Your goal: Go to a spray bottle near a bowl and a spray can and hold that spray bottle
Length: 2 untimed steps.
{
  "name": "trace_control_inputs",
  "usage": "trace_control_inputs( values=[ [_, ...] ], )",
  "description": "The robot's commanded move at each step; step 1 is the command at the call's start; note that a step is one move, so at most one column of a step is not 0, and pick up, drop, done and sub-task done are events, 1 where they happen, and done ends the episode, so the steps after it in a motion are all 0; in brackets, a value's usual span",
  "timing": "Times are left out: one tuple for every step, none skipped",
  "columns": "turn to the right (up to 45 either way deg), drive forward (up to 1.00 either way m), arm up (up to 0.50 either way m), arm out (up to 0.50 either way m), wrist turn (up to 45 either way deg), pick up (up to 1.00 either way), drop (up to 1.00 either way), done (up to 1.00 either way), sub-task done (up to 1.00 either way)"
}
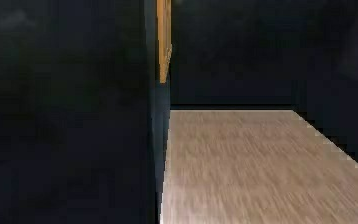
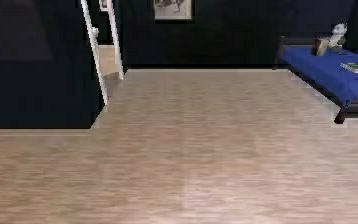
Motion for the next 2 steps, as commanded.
trace_control_inputs(
  values=[
    [45.0, 0.0, 0.0, 0.0, 0.0, 0.0, 0.0, 0.0, 0.0],
    [33.0, 0.0, 0.0, 0.0, 0.0, 0.0, 0.0, 0.0, 0.0]
  ],
)
